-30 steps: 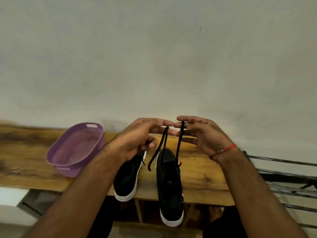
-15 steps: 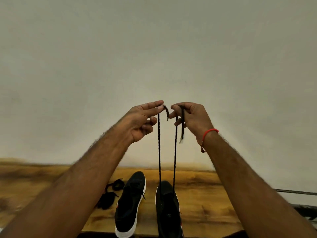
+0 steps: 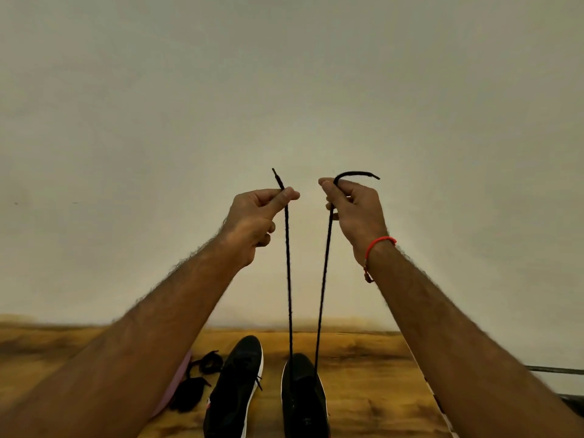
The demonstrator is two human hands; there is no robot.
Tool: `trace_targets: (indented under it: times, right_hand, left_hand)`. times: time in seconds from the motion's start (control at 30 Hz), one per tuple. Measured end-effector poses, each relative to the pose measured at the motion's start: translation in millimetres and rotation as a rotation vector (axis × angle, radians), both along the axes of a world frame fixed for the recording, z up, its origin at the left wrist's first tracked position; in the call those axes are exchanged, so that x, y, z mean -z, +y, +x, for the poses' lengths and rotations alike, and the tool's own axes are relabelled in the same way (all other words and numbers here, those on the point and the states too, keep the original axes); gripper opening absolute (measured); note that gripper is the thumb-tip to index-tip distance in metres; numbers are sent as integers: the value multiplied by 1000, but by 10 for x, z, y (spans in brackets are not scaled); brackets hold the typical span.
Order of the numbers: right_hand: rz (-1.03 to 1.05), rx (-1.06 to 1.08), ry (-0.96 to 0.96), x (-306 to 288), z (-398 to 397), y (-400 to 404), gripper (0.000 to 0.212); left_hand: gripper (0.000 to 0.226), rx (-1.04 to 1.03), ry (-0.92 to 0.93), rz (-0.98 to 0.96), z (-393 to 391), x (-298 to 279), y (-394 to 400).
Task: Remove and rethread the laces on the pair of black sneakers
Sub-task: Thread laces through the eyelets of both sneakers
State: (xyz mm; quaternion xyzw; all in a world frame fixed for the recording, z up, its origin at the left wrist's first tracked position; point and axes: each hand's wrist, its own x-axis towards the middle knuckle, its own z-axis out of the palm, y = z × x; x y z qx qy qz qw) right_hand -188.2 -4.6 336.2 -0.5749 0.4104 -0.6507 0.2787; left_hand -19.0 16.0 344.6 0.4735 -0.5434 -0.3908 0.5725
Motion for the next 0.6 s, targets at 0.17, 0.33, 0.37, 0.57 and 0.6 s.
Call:
trace_targets:
  times: [0.17,0.33,0.37,0.57,0.6]
  right_hand:
    - [-90,-59,-112,-50,77,-16,18]
    - [-47,-86,-82,-50,173,-39,25]
    - [-30,-92,-82,-47,185,-46,28]
    - [7,-148,-73,-104,182,-87,17]
    - [0,-147,-65,-114,176,-89,15]
  left_hand:
    - [21,-84,-52,-169,-30,-49,-71]
    - [19,-155,-65,-260,-78,-90,-107]
    - [22,-162,-79,-261,-81,-92,-117]
    - [22,-186,-109,-303,-65,-173,-173]
    - [21,-193,-109,-310,-62,-188,-179]
